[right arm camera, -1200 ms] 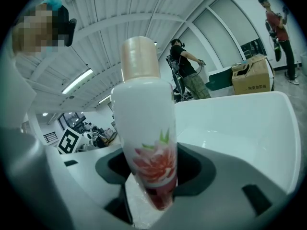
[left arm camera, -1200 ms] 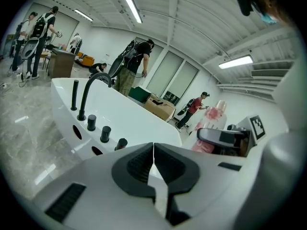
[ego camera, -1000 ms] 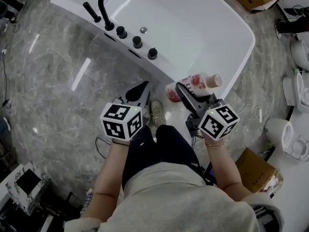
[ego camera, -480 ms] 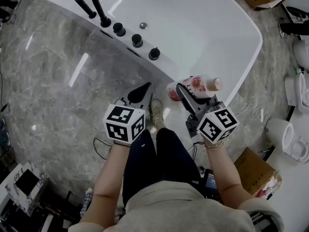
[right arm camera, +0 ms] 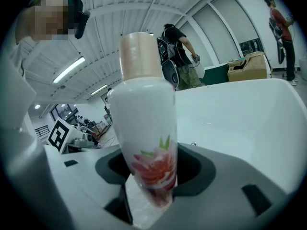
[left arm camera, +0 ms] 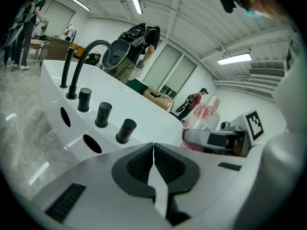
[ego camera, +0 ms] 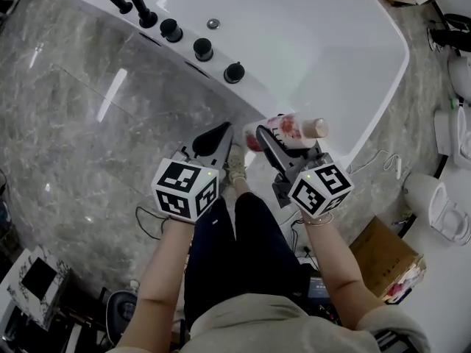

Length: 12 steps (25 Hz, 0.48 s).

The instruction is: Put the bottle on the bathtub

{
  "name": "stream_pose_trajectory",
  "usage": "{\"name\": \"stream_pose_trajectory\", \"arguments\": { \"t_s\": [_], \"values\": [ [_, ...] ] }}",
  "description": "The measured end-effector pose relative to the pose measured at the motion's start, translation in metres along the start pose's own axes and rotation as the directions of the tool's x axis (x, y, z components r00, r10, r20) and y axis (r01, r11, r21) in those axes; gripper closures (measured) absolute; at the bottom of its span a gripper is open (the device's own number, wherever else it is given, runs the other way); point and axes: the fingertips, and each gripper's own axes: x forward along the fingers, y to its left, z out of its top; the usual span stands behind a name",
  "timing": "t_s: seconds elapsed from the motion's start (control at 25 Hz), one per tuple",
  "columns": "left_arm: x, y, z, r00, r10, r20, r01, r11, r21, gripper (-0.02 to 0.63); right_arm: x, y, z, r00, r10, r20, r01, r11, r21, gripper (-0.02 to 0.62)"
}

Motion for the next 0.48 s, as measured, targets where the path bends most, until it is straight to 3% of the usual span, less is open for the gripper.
{"name": "stream_pose_trajectory", "arguments": {
  "t_s": [0.2,0.48],
  "values": [
    [0.016,0.010,-0.010,1.000,-0.027,-0.005,0.027,0.999,0.032,0.597,0.015,-0.017,-0.012,1.000,-0.018,-0.007,0.018,1.000,-0.012,0.362],
    [0.039,0.033,-0.015,0.999,0.013,0.044,-0.013,1.000,0.000,0.597,0.037,-0.044,-0.007,1.000,-0.029,0.011,0.030,0.999,-0.043,0.364]
  ]
}}
